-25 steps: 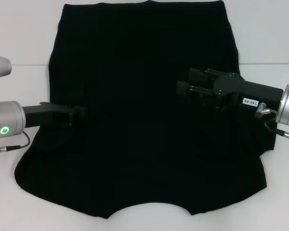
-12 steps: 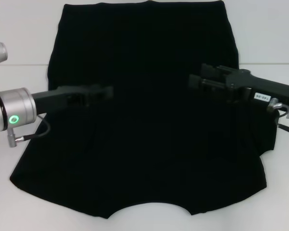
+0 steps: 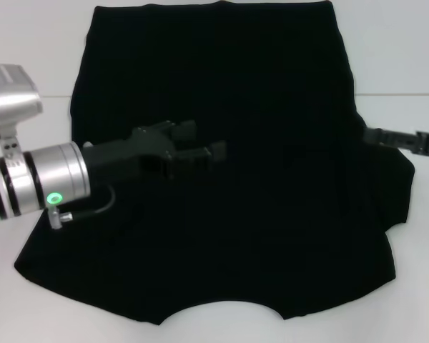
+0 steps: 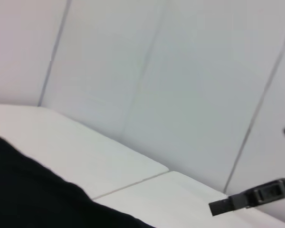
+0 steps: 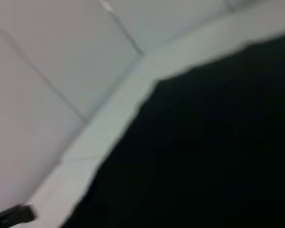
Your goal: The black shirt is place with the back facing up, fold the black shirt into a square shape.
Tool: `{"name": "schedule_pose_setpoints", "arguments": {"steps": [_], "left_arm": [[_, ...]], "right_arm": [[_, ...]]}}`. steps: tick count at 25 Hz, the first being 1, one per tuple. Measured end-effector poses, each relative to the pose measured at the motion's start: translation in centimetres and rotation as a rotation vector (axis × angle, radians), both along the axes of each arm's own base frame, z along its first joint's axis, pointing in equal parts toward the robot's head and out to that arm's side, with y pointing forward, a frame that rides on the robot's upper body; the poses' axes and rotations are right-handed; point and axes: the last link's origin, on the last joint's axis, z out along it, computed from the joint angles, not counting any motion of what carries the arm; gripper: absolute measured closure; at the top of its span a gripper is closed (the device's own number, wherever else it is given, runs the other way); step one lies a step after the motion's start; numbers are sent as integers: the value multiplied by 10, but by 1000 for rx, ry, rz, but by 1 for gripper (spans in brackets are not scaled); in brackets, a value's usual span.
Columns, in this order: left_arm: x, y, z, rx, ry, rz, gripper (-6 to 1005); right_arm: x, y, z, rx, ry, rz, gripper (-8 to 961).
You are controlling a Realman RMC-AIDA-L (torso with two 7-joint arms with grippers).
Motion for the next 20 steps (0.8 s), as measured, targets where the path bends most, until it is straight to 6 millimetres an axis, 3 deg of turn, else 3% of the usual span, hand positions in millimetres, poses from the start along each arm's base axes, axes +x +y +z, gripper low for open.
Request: {"name": "schedule_pose_setpoints", "arguments": {"steps": [3,13,20], "left_arm": [[2,-4,-11,6,31,-62,106],[7,-16,-35,-45,150,-211,111],[6,-22,-43,-90,227,-277,112]], "right_arm": [[17,-5,9,-12,-15,-97,221],[51,-22,33,-47,-67,-321,221],[56,-16,35,-43,-105,-398,222]]}}
